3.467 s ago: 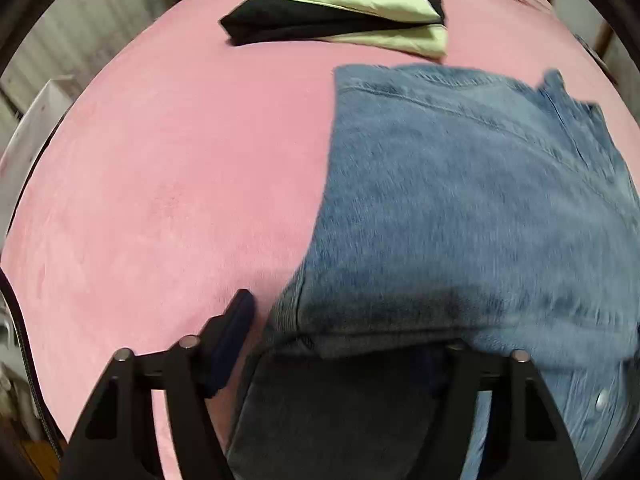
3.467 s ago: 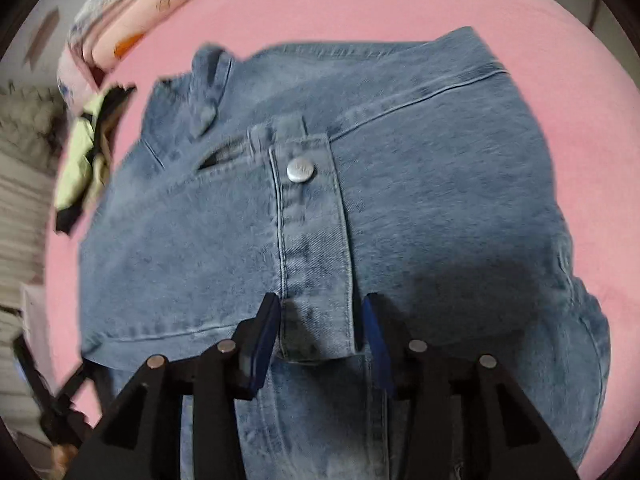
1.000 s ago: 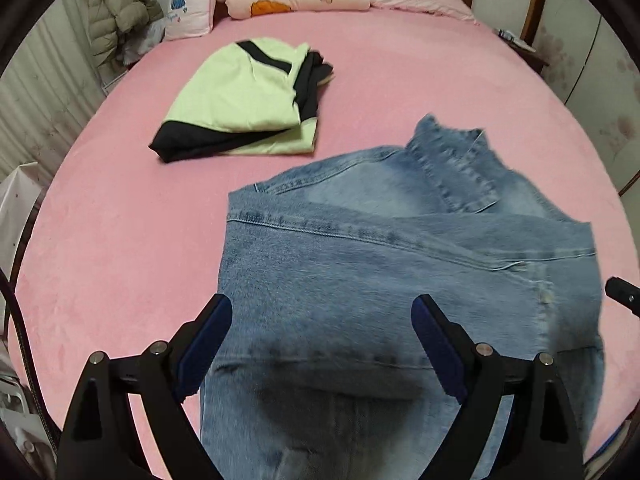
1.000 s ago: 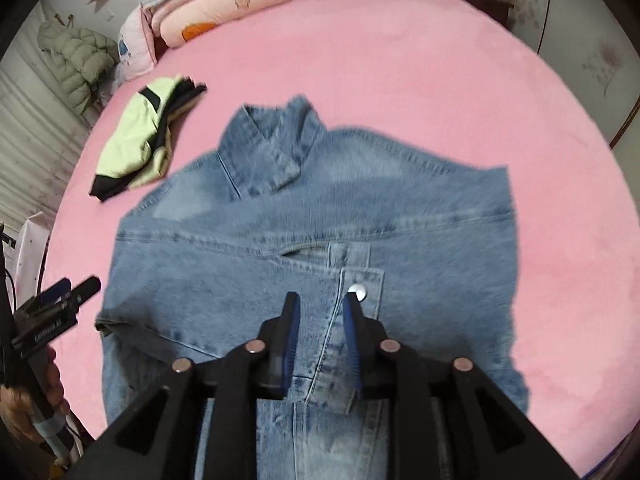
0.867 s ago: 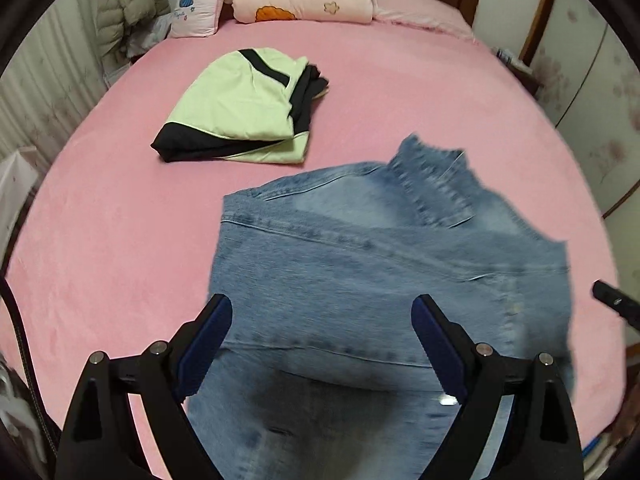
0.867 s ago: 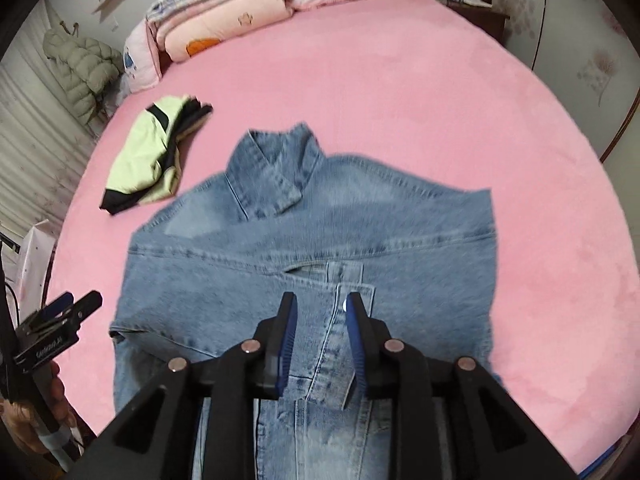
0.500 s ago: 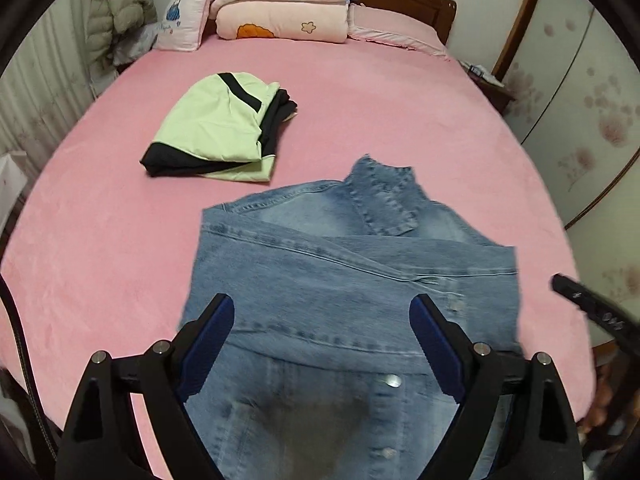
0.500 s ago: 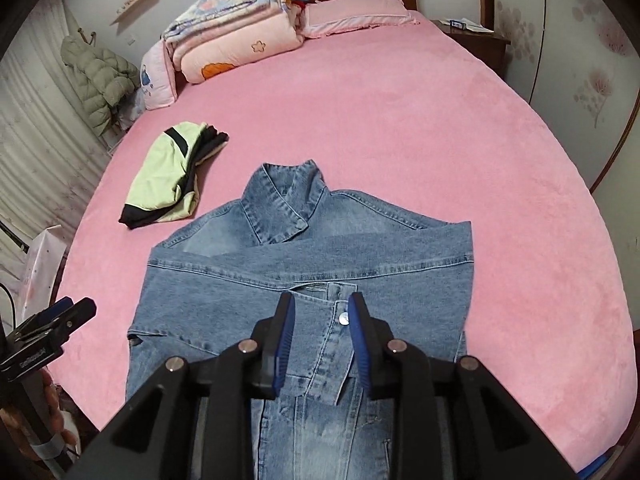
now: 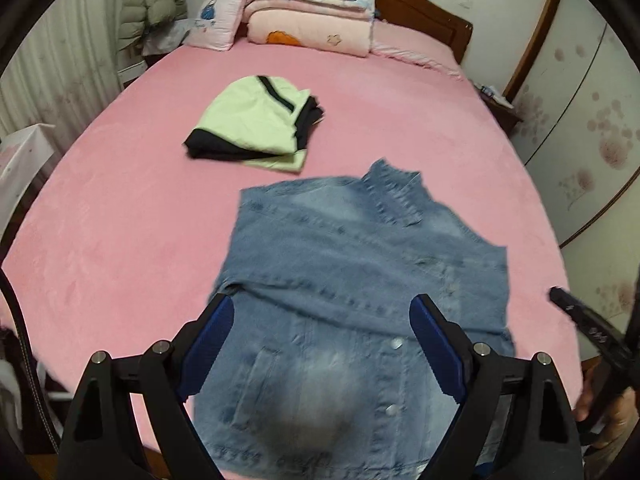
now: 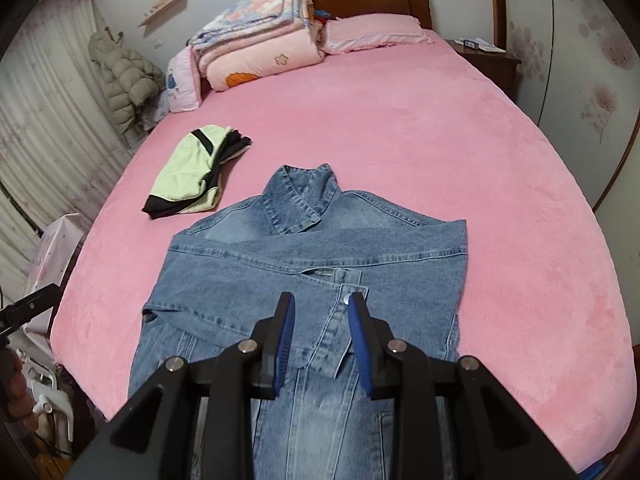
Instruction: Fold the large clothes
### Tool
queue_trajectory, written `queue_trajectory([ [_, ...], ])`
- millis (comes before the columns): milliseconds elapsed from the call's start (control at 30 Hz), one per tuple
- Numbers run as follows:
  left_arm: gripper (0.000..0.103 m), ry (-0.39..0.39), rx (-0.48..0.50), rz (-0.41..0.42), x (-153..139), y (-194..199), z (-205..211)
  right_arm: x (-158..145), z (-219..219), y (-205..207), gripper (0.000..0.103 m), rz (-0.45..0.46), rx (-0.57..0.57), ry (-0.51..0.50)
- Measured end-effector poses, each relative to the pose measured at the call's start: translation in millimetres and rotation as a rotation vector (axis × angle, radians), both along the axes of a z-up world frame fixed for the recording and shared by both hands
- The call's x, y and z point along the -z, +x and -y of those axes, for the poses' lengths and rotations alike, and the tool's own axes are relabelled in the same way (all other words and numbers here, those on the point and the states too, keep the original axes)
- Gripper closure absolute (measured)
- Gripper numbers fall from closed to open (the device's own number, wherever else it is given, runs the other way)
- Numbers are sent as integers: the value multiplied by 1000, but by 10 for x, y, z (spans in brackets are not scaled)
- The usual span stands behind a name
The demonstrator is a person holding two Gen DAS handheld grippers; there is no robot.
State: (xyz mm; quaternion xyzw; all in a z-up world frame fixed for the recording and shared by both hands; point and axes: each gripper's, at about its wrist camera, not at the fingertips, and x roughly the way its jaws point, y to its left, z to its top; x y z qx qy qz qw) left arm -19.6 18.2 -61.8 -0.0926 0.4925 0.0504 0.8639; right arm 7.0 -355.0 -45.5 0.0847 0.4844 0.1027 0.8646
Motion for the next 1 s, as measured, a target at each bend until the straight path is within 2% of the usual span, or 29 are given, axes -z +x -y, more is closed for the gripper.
queue_trajectory([
  [133, 14, 32, 36, -3, 190, -282, -113, -3, 62, -337, 75, 38, -4, 42],
  [233, 14, 41, 44, -43, 416, -443, -242, 55, 95, -558, 75, 37, 14, 26],
  [300, 14, 40, 32, -76, 588, -561, -364, 116, 119, -684, 75, 19, 25, 16],
  [467, 14, -18, -8, -152, 1018, -887, -715, 316, 159, -1079, 74, -54, 23, 1],
  [533, 14, -28, -9, -188, 1206, -1007, -821, 406, 160, -1231, 59, -79, 20, -21],
  [567, 14, -24, -6, -205, 1294, -1054, -860, 448, 162, -1296, 57, -89, 22, -31],
  [700, 14, -15, 16, -274, 1646, -1227, -990, 642, 211, -1566, 57, -141, 51, -41],
  [833, 14, -43, 52, -337, 2020, -1340, -1085, 864, 247, -1758, 56, -191, 72, -56],
  [1000, 14, -88, 71, -354, 2325, -1369, -1135, 1095, 358, -1953, 56, -237, 110, -73],
])
